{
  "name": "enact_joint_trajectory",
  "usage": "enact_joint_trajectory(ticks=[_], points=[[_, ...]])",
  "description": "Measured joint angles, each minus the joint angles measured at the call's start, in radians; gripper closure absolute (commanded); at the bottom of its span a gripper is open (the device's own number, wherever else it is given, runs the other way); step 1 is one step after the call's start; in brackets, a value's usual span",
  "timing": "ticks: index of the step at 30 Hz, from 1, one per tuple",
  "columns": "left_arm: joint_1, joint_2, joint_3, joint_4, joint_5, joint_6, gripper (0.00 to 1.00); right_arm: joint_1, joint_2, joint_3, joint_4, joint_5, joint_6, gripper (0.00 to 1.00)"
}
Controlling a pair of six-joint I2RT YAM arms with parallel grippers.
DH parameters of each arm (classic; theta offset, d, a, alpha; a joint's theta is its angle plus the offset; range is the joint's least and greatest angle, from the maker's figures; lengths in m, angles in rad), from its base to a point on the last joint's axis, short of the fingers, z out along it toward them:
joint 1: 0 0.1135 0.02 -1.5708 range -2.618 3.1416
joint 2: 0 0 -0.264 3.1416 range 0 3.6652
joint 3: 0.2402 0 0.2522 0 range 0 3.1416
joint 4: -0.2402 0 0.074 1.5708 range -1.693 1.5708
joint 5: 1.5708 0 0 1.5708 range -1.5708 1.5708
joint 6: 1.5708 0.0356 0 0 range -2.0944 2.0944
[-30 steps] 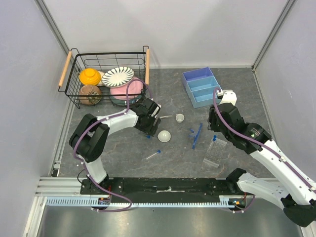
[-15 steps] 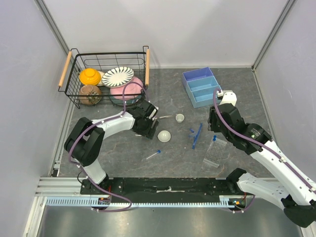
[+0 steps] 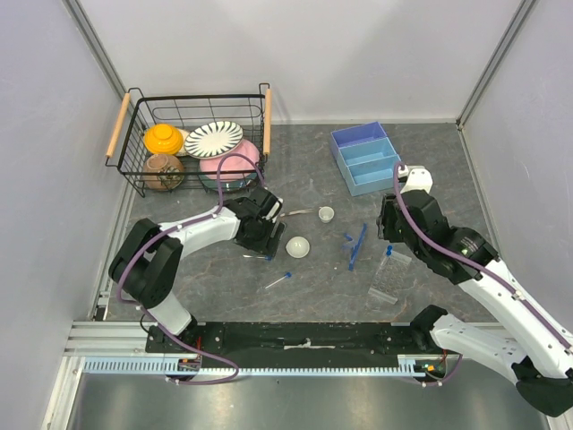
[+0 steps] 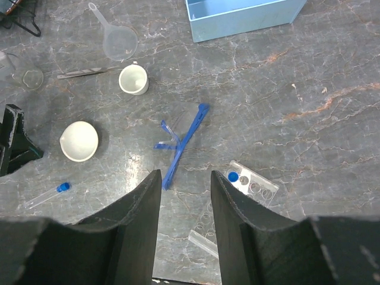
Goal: Organize the chemistry lab equipment
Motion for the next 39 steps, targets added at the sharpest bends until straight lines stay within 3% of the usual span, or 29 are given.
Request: enact_joint_trajectory(ticks=[13, 22, 39], points=[[-0.011, -0.081, -0.004, -0.067, 0.038, -0.006, 0.14, 0.000, -0.021, 0.000, -0.015, -0.010, 0.016, 0.55], [-0.016, -0.126, 0.008, -0.159, 0.056, 0.070, 0.11, 0.000, -0.022, 0.000, -0.024, -0.029, 0.025, 0.56], [-0.016, 0.019, 0.091, -0.124, 0.050, 0.329, 0.11, 0.000, -0.049, 0.000, -0.031, -0.032, 0.027, 0.55]])
